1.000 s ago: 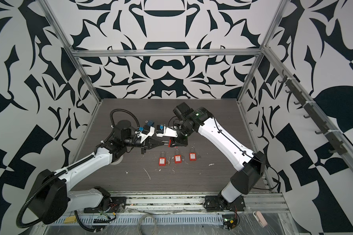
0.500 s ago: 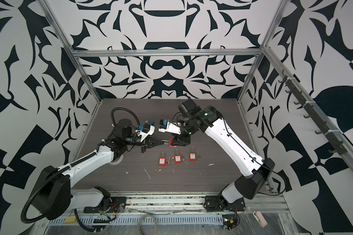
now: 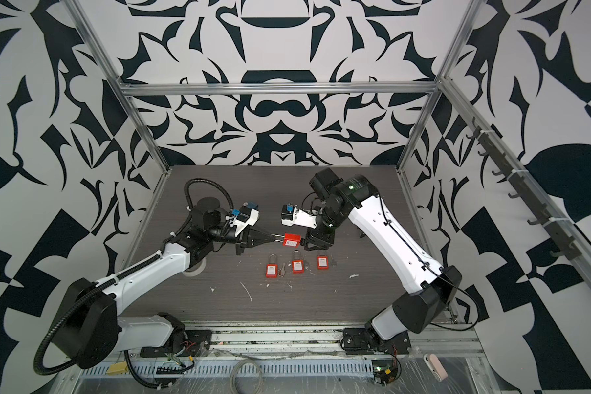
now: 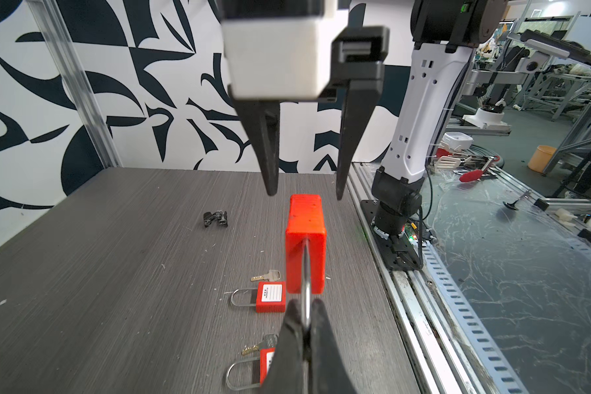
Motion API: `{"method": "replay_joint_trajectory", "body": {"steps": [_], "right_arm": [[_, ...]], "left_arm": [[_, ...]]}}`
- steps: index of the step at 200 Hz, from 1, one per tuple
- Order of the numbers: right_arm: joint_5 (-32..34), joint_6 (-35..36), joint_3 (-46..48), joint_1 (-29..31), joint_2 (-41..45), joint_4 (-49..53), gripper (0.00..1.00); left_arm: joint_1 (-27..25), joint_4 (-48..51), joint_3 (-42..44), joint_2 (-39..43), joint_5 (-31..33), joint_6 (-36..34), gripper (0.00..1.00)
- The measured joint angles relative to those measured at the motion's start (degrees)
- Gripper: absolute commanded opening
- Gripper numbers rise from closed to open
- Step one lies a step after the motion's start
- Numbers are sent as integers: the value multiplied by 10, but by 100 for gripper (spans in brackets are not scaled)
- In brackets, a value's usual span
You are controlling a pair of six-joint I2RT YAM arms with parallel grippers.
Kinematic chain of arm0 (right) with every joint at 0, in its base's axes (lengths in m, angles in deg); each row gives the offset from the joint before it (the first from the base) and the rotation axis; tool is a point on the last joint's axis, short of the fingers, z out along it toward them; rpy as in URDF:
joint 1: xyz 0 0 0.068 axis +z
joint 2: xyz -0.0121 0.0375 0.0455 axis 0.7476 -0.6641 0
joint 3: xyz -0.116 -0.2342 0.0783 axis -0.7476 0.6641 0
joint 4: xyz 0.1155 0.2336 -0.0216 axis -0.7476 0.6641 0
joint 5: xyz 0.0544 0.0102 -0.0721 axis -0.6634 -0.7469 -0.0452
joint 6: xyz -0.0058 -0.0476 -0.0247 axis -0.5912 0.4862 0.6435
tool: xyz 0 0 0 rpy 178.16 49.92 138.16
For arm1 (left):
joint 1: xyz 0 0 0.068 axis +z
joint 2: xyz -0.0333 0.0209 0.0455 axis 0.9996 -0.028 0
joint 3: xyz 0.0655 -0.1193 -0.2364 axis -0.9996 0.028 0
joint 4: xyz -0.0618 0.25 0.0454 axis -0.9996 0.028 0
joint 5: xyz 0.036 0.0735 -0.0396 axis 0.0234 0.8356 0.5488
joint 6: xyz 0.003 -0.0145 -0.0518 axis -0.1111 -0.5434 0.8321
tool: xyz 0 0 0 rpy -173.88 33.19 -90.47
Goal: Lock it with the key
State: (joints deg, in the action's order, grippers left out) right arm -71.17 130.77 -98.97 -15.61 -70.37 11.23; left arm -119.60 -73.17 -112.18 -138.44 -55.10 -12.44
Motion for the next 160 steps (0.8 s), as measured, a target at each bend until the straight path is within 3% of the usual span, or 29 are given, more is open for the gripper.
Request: {"method": "replay_joint_trajectory", "body": {"steps": [62,107,160], "right_arm": [[23,0,57,0,-25,-50,53],[61,2,160,0,52,-166,53],[49,17,177,0,118,-177,53]], "left_arm": [[-10,-10,0,0,2,17,0],[-10,-20,0,0,10,26,0],[-10,-22,0,0,10,27,0]]}}
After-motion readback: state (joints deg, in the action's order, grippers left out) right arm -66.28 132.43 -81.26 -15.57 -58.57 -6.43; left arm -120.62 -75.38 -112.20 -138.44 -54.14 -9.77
